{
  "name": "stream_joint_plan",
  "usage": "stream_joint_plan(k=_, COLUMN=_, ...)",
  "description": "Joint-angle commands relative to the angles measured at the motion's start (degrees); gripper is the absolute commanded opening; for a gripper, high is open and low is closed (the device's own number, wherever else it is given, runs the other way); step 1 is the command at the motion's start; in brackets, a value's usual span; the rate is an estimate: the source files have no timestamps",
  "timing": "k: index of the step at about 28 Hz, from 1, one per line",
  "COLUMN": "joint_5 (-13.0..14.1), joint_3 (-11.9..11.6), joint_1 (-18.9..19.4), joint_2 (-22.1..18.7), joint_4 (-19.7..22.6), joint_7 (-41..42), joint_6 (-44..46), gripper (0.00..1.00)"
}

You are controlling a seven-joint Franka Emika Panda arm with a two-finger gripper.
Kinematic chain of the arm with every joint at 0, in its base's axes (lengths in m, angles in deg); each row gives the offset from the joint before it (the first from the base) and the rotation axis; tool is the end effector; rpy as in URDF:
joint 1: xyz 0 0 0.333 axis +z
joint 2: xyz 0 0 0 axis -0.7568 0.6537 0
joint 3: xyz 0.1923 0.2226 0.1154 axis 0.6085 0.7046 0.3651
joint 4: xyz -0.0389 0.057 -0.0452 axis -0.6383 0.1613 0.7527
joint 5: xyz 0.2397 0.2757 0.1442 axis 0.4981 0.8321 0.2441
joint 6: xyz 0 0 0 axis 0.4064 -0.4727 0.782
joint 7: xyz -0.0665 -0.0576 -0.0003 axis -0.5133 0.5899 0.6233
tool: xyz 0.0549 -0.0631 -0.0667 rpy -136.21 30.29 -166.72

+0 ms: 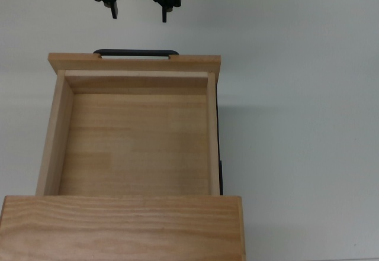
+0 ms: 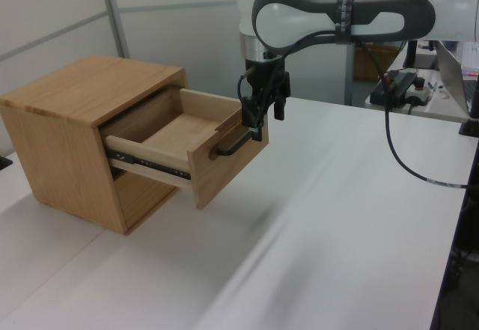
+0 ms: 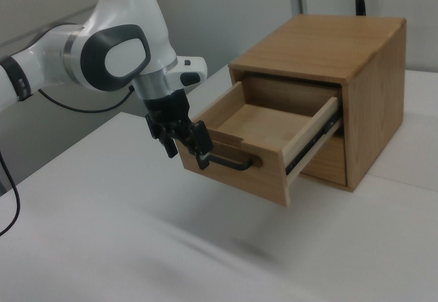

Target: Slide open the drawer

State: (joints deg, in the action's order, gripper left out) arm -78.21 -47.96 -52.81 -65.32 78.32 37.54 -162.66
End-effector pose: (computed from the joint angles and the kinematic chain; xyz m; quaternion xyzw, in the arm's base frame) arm 0.5799 0.0173 0.5990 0.9996 0.0014 0.0180 0.0212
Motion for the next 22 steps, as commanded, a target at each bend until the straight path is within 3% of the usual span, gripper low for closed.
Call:
stream_joint_plan(k=1, joint_5=-0.83, joint_3=0.08, joint_1=0.11, joint_2=0.69, joint_4=-0.14, joint_7=1.27, joint_6=-0.97, gripper=1.0)
stream_joint_plan(k=22, joint_5=-0.92, joint_3=-0.01, joint_1=0.02, joint_2=0.69, joint_4=-1.99, joint_7=1.27, joint_6=-0.97, gripper=1.0)
